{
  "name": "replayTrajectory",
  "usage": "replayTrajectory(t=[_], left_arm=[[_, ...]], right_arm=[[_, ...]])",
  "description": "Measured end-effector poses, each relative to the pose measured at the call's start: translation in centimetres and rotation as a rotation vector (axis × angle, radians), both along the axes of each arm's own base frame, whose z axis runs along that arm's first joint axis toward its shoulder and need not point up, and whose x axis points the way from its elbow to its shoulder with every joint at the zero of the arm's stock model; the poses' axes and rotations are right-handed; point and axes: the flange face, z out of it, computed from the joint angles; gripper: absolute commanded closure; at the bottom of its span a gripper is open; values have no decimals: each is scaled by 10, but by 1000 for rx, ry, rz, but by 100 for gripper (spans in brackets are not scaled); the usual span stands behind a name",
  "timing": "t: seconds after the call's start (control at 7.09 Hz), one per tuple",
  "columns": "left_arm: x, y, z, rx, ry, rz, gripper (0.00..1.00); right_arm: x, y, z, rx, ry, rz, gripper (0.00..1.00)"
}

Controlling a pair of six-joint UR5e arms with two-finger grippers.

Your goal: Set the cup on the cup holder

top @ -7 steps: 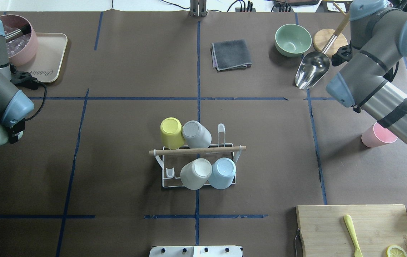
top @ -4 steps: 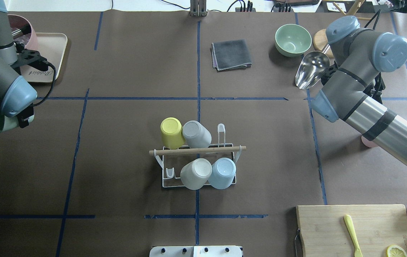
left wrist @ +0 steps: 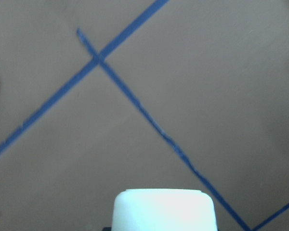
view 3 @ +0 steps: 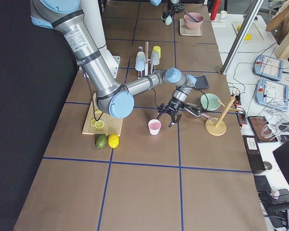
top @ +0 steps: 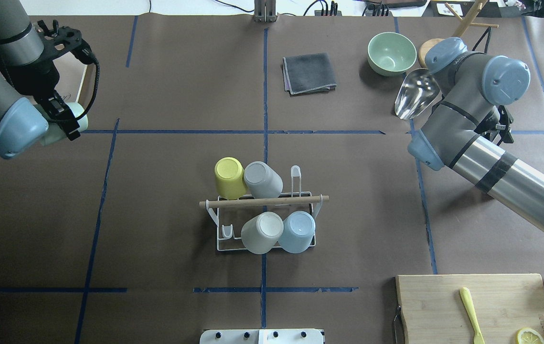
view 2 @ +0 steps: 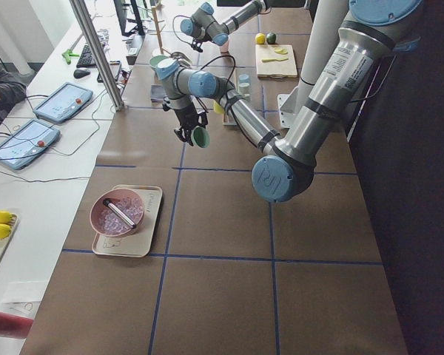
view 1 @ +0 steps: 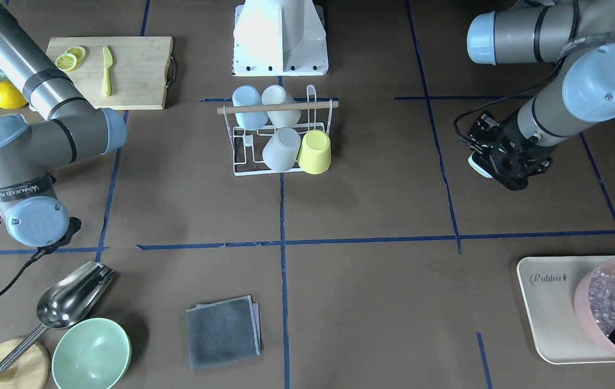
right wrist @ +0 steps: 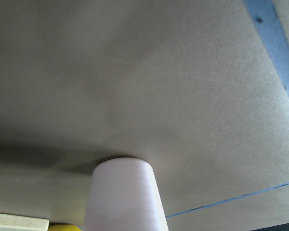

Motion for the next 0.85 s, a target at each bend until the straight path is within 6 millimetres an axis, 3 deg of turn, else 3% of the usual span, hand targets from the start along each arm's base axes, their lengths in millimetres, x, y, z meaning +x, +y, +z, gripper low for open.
replayTrajectory(t=[0.28,0.42,0.85], left_arm=[[-2,21,-52,173,147,-52,99],[4,34,-65,259,225,-56,99],[18,77,-64,499,474,-75,99]], right_arm=[[-2,-3,0,-8,2,0,0],[-3,-3,1,-20,0,5,0],[-7,4,3,-77,-8,20,0]])
